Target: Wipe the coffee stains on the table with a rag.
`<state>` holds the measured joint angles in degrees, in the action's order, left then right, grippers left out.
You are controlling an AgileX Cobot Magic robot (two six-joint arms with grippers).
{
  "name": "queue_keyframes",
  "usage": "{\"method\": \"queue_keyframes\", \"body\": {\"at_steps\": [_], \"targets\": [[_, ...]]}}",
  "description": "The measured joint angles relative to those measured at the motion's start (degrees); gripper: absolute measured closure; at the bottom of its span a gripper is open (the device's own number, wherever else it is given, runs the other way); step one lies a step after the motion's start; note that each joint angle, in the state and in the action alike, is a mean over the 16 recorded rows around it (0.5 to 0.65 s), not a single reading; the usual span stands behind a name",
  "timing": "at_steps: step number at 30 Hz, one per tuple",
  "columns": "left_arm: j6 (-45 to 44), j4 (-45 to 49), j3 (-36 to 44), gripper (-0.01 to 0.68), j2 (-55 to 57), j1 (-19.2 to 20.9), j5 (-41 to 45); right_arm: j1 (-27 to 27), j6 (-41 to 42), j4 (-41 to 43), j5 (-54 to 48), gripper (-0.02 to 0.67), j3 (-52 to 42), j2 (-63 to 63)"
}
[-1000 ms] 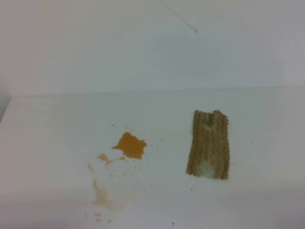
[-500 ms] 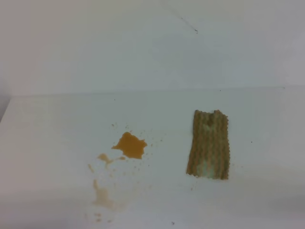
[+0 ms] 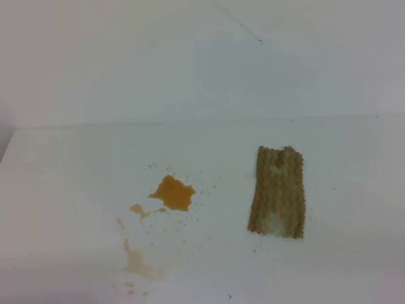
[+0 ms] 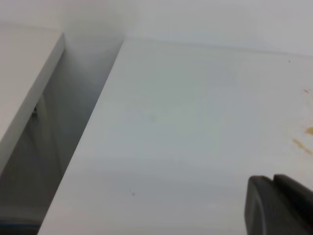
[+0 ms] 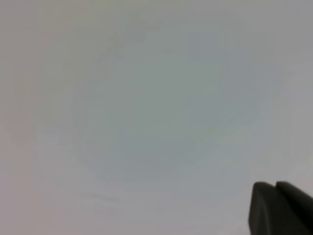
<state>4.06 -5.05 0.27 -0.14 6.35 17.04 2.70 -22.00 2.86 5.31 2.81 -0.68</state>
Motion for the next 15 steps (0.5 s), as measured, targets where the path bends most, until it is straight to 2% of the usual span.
{"method": "queue_keyframes", "body": {"at_steps": [6,11,15], "targets": [[0.0,0.0,-0.13,0.674,0.1,0.0,0.11,-0.02,-2.47,5.67,-4.75,0.652,8.26,5.13],[0.0,0.0,-0.27,0.675,0.1,0.0,0.16,-0.02,0.51,8.98,-10.87,0.652,17.14,13.99],[0.0,0.0,-0.27,0.675,0.1,0.0,0.37,-0.16,4.59,8.3,-13.56,0.652,23.46,23.1]]}}
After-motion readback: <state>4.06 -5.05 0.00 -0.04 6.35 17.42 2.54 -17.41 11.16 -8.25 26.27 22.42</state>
